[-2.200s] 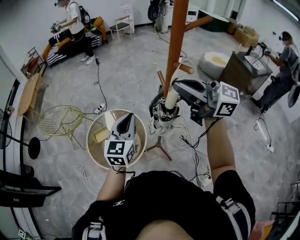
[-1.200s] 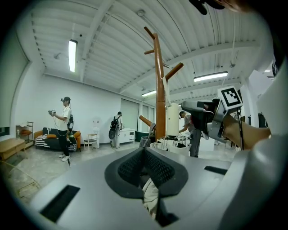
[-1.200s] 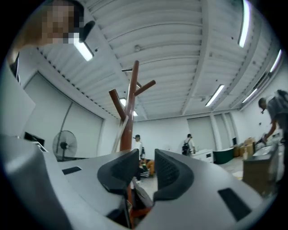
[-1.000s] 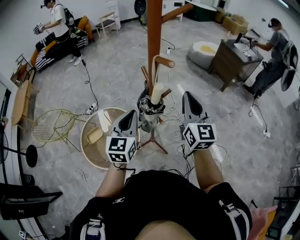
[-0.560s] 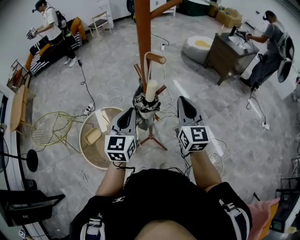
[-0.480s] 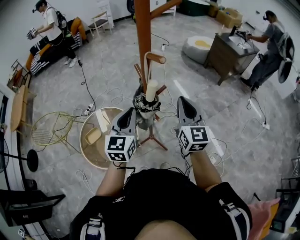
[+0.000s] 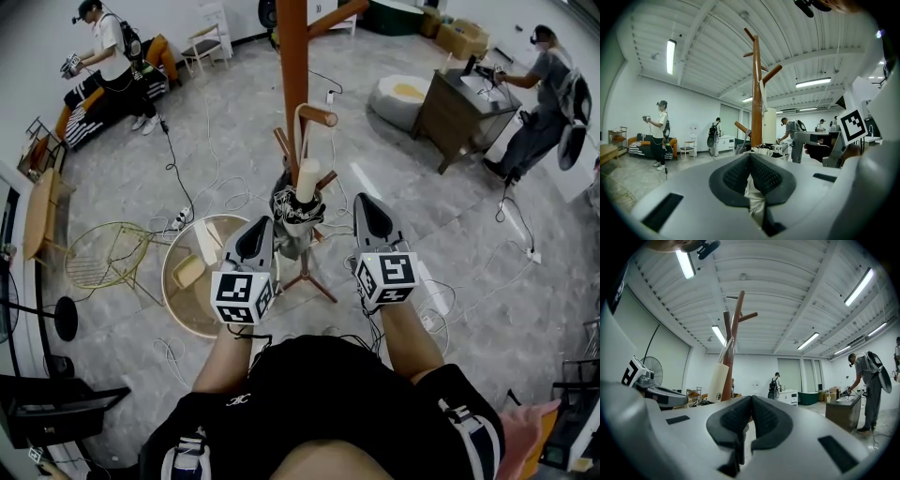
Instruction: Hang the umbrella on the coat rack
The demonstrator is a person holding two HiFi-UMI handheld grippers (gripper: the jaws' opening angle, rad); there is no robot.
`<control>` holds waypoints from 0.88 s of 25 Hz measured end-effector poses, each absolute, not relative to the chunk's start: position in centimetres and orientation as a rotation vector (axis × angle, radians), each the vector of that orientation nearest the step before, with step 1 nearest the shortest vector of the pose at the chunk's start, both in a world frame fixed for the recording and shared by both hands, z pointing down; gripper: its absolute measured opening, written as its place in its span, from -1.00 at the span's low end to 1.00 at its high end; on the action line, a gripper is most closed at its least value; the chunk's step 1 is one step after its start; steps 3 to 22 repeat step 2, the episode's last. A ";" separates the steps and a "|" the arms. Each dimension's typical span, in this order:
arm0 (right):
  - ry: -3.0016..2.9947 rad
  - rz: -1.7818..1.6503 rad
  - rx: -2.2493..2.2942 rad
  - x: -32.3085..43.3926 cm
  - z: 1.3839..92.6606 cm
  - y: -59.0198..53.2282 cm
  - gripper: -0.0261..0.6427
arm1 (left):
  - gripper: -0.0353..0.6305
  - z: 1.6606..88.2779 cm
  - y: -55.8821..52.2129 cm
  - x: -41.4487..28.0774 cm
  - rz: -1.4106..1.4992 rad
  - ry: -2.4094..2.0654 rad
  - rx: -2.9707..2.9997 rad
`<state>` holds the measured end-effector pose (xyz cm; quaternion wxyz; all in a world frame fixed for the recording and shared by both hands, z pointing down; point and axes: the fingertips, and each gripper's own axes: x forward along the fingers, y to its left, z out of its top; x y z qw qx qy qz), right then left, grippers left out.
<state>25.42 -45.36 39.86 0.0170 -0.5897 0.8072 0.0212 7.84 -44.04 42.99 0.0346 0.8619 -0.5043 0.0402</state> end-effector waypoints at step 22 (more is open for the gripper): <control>2.507 0.071 -1.834 25.2 39.7 -45.2 -0.88 | -0.84 43.0 -43.8 7.7 0.126 -1.549 2.651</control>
